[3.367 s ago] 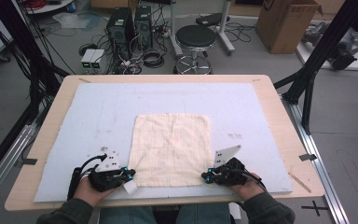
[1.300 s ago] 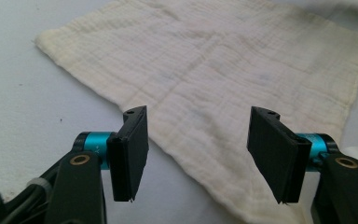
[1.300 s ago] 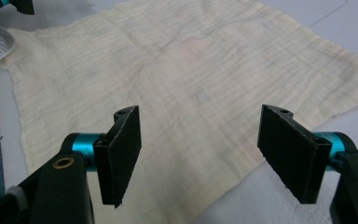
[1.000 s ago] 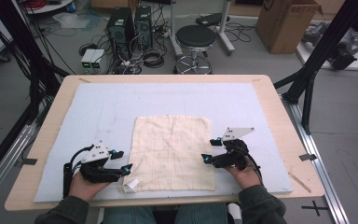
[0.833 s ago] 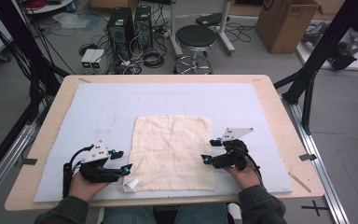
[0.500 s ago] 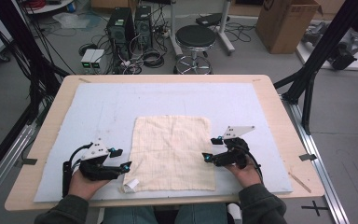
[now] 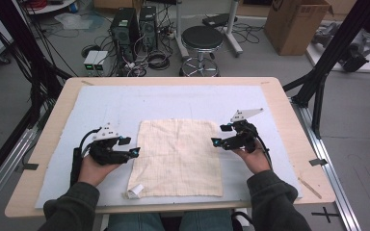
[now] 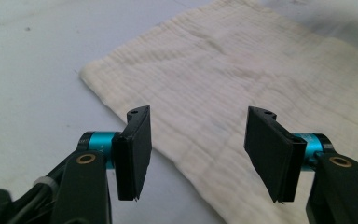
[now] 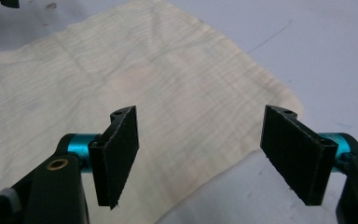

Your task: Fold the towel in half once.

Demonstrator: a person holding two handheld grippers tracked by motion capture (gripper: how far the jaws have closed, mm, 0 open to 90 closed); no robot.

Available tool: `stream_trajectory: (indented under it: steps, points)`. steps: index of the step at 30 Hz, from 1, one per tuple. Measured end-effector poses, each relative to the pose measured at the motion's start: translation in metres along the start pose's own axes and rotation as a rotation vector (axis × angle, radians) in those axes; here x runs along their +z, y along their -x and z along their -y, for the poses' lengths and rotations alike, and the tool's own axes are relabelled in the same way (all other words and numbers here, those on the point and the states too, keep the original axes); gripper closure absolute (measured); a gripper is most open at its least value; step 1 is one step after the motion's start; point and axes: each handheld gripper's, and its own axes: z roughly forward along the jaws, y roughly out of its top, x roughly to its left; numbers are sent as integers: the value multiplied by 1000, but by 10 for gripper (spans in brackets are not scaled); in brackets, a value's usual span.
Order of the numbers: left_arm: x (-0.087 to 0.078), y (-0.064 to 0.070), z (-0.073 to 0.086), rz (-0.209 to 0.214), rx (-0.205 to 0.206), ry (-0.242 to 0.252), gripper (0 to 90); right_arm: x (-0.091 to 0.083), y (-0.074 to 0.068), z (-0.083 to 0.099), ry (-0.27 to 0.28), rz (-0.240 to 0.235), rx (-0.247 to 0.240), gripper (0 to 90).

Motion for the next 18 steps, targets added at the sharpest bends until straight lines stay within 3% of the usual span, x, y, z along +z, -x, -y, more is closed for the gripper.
stream_trajectory:
  steps: [6,9,11,13,18]
  points:
    - [14,-18,-22,-8,-34,3,460,2,25,-15,10,31,39,338]
    - [22,-32,-31,-43,-73,22,465,5,34,-25,12,45,56,366]
    - [27,-40,-35,-69,-78,4,469,8,38,-30,18,65,46,392]
    - [33,-46,-36,-90,-96,17,472,12,42,-29,26,78,59,413]
    - [50,-59,-31,-130,-133,0,497,28,53,-21,-19,103,99,428]
